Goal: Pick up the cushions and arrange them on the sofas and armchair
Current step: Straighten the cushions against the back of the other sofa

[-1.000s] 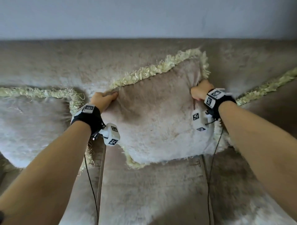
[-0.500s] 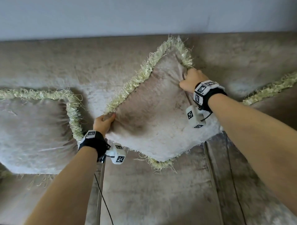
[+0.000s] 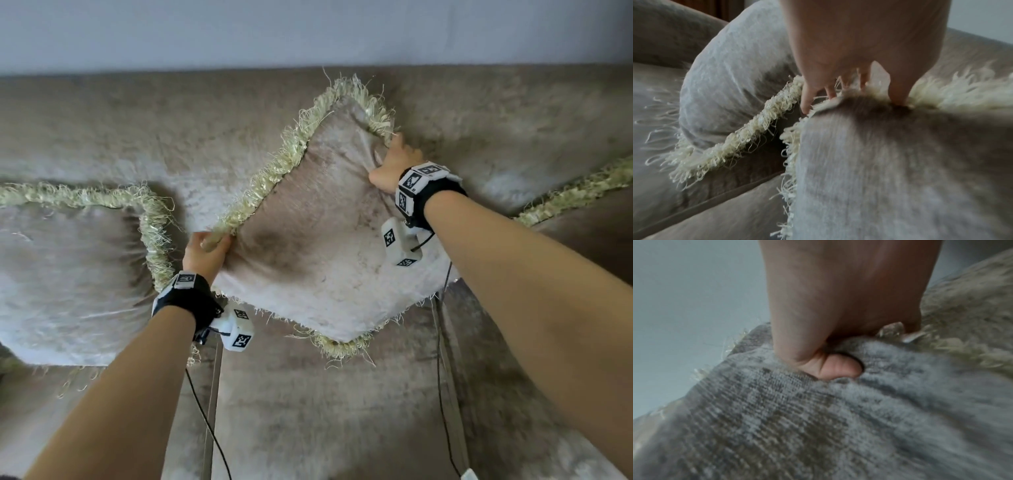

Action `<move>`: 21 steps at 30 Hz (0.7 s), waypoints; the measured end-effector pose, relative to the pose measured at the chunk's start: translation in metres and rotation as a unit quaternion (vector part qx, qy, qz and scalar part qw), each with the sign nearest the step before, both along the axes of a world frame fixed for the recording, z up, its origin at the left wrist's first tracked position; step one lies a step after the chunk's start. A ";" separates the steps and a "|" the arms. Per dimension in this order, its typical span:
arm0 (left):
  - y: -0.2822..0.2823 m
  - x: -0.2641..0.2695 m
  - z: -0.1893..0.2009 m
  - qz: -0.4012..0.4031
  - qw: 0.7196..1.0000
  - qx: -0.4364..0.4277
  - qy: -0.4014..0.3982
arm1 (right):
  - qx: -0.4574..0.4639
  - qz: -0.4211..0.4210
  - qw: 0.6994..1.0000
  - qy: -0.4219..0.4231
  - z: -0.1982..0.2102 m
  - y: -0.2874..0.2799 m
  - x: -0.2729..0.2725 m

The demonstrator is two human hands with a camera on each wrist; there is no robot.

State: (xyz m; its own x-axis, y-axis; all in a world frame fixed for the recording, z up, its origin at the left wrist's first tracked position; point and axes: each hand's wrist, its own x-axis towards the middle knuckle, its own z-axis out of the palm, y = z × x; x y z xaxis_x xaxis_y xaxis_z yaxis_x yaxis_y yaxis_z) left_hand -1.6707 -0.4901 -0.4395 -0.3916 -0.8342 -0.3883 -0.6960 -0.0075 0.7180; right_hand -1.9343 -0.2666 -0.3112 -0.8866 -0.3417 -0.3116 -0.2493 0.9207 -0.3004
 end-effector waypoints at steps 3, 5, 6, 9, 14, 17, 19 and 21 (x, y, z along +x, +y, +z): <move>-0.004 0.004 0.039 -0.029 0.998 -0.009 -0.053 | -0.006 -0.020 1.000 0.001 0.018 0.018 0.015; -0.009 0.005 0.074 -0.062 0.993 -0.024 -0.101 | -0.017 -0.040 0.999 -0.016 0.036 0.032 0.026; -0.012 0.005 0.094 -0.064 0.991 -0.031 -0.109 | -0.016 -0.045 0.999 -0.020 0.047 0.037 0.032; -0.024 0.010 0.155 -0.058 0.996 -0.048 -0.054 | -0.007 -0.042 0.999 -0.027 0.090 0.039 0.046; -0.049 0.043 0.246 -0.082 0.991 -0.101 -0.010 | -0.059 0.000 0.998 -0.022 0.171 0.016 0.081; -0.070 0.071 0.284 -0.068 0.992 -0.109 0.016 | -0.076 0.030 0.996 -0.026 0.203 -0.011 0.110; -0.087 0.098 0.306 -0.063 0.990 -0.128 0.009 | -0.073 0.046 0.996 -0.018 0.219 -0.031 0.137; -0.106 0.127 0.321 -0.061 0.984 -0.168 -0.026 | -0.072 0.054 0.996 -0.013 0.230 -0.053 0.167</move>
State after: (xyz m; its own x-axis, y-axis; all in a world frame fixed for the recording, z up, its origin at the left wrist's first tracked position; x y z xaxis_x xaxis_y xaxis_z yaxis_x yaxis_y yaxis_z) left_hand -1.5440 -0.5961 -0.1180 -0.4829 -0.8672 -0.1212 -0.7130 0.3091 0.6293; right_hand -1.7678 -0.3192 -0.0814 -0.8346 -0.4777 -0.2742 -0.3351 0.8355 -0.4355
